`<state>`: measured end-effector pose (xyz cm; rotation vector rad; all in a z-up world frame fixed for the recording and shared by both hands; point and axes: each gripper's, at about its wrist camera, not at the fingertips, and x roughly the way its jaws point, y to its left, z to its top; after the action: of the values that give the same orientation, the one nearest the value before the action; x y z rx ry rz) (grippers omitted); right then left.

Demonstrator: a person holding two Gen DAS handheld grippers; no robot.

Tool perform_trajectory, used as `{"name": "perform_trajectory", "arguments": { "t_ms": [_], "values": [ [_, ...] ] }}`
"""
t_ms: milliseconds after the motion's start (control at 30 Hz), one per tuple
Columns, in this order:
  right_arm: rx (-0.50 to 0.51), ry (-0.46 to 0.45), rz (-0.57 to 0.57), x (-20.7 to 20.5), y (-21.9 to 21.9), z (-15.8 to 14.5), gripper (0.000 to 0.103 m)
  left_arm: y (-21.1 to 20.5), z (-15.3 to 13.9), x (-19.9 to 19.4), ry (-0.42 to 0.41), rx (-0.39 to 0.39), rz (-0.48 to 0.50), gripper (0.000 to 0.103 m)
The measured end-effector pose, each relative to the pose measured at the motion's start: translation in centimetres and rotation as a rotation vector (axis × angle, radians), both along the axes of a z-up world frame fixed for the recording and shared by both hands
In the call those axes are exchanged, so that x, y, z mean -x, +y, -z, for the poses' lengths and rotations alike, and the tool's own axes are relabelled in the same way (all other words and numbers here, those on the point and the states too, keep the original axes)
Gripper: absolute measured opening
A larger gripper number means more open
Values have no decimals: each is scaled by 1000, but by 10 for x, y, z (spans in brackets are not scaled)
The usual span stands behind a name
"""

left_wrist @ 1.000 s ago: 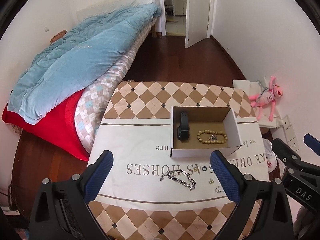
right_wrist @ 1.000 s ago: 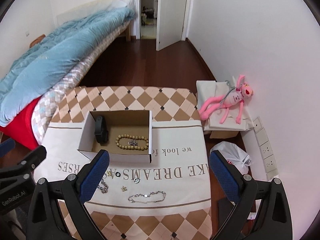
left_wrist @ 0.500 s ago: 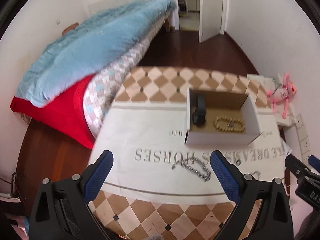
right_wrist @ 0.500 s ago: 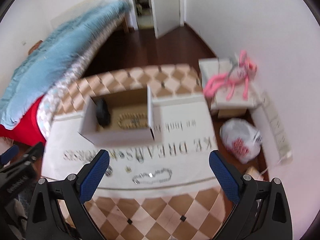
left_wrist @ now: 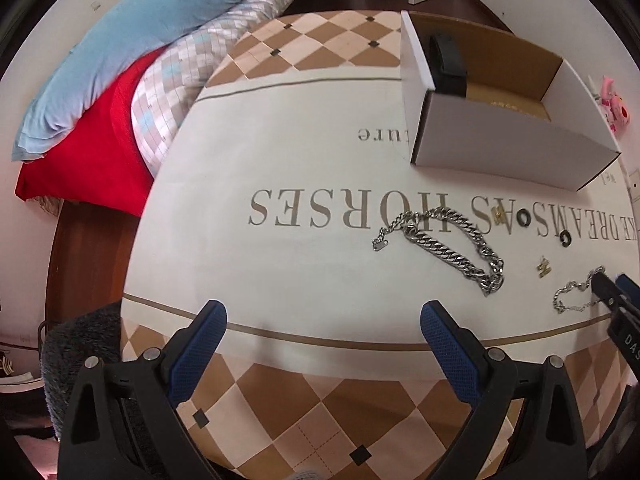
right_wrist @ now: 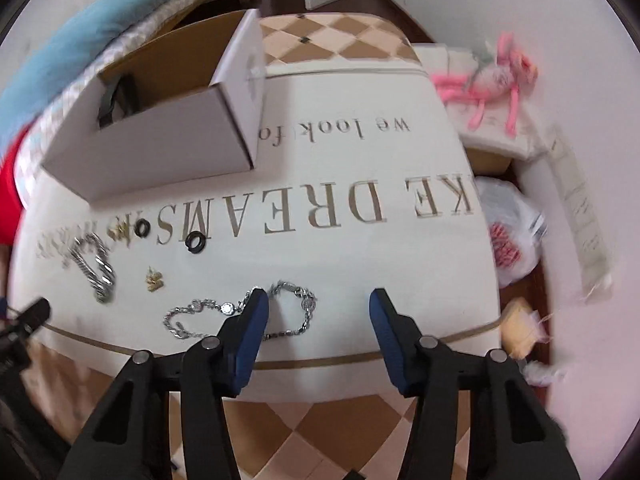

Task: Organize jewelry
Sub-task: 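Grasp the thin charm bracelet with the right tool while the left grasps the thick chain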

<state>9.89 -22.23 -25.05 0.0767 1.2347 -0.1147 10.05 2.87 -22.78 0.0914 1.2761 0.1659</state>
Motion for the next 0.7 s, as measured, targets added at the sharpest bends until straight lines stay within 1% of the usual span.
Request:
{"name": "perform_trajectory", "arguments": {
  "t_ms": [33, 100, 133, 200, 233, 333, 433, 533, 567, 633, 667, 700],
  "values": [
    [-5, -20, -10, 2, 4, -2, 32, 0, 1, -1, 4, 0, 2, 99],
    [8, -36, -22, 1, 10, -4, 8, -3, 3, -2, 5, 5, 11, 99],
    [16, -36, -20, 1, 12, -5, 8, -4, 3, -3, 4, 11, 18, 99],
    [-1, -39, -8, 1, 12, -5, 7, -12, 1, -3, -5, 29, 49, 99],
    [-21, -37, 8, 2, 8, -6, 4, -19, -1, -2, -11, 41, 84, 98],
    [-68, -50, 67, 7, -9, -11, 4, -43, -5, 0, -26, 48, 194, 98],
    [-88, -50, 100, 9, -20, -9, 4, -67, 0, -2, -24, 26, 280, 98],
    [-90, -48, 112, 11, -27, -8, 4, -85, 5, -4, -21, -6, 323, 98],
    [-93, -45, 116, 12, -30, -7, 4, -89, 6, -4, -23, -9, 333, 96],
    [-93, -45, 122, 12, -33, -6, 4, -94, 9, -7, -24, -21, 347, 81],
    [-97, -43, 126, 12, -34, -7, 4, -96, 10, -8, -21, -21, 352, 78],
    [-101, -42, 129, 12, -35, -7, 4, -99, 11, -8, -15, -20, 357, 70]
  ]
}}
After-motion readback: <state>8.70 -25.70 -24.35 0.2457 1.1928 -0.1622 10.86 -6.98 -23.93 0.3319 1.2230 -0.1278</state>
